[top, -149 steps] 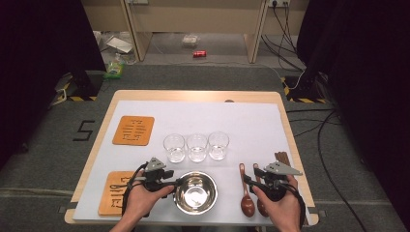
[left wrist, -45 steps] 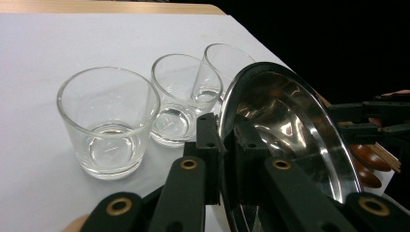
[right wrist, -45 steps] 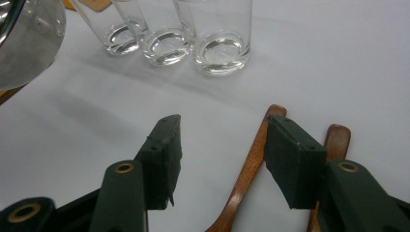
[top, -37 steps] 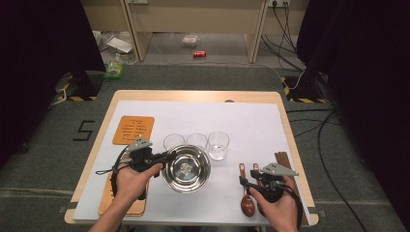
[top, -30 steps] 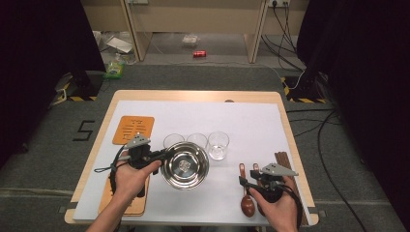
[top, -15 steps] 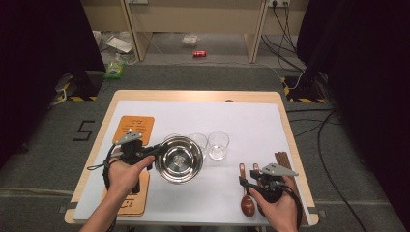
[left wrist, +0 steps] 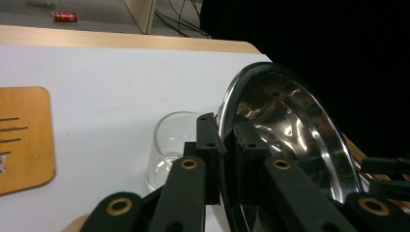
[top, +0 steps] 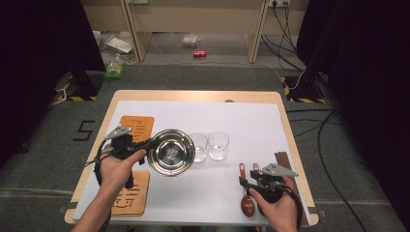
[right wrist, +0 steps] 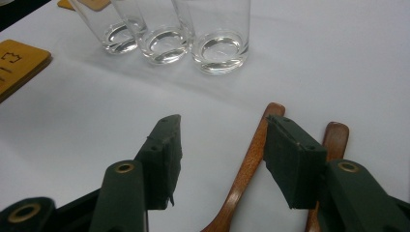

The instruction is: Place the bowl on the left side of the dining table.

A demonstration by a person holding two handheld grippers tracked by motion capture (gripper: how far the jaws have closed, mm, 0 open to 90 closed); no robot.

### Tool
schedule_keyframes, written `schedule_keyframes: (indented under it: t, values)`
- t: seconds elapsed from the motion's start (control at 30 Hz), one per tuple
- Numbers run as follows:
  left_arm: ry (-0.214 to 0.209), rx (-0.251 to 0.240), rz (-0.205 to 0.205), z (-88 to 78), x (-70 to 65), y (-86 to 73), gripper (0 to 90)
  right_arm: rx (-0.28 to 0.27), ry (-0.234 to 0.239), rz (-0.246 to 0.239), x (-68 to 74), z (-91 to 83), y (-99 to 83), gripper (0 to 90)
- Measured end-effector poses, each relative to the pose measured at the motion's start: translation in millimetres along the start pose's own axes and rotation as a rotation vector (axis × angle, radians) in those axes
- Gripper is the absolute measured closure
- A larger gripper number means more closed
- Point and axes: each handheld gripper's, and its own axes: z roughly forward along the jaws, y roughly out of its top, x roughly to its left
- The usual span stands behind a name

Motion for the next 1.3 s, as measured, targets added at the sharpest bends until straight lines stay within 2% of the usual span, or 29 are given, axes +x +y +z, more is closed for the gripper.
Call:
schedule_keyframes:
  t: [0.6, 0.9, 1.3]
  values:
    - [0.050, -0.022, -0.024, -8.7, 21.2, 10.8, 83.0, 0.003, -0.002, 0.005, -0.2, -0.2, -1.4, 48.2]
    - [0.062, -0.030, -0.065, -9.5, 34.5, 11.7, 83.0, -0.001, -0.001, -0.001, -0.6, 0.4, -2.0, 48.2]
    - [0.081, -0.044, -0.086, -10.3, 46.7, 17.5, 83.0, 0.000, 0.006, 0.006, 0.5, 1.1, -2.0, 48.2]
